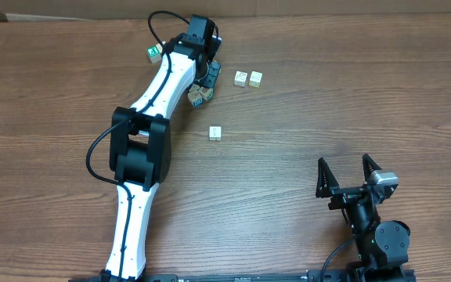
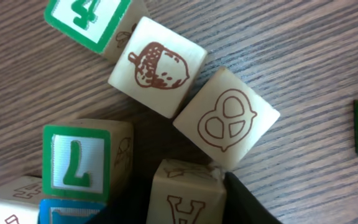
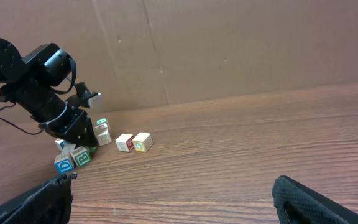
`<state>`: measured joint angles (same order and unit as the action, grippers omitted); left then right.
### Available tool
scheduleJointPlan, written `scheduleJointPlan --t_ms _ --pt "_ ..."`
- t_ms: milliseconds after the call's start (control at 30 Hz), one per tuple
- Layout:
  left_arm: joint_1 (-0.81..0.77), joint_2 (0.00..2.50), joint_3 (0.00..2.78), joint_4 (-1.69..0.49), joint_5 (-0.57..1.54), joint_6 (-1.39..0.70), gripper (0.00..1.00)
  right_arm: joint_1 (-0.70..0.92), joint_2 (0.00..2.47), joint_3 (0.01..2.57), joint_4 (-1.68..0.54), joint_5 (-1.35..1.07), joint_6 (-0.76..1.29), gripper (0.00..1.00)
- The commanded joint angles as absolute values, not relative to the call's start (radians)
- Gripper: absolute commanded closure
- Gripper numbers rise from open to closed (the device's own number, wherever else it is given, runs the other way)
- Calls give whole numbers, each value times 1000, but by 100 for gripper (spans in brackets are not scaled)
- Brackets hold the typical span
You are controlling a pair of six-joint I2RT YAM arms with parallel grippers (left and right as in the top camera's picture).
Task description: Form a horizontal line
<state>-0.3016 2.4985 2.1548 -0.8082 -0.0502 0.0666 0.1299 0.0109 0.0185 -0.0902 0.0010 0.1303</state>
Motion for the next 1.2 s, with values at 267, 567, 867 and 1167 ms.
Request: scheduleJointPlan --t_ms 267,567,867,1167 --pt "-308 2477 2300 -851 -62 44 74 125 3 8 -84 6 126 0" --pt "-308 2358 2409 -949 -63 -27 82 125 3 8 -84 6 126 0" --pt "-308 2111 2410 -1029 -63 -139 87 125 3 8 -84 6 126 0" --pt "-308 1950 2410 -1309 -62 -324 96 125 3 8 -84 6 126 0"
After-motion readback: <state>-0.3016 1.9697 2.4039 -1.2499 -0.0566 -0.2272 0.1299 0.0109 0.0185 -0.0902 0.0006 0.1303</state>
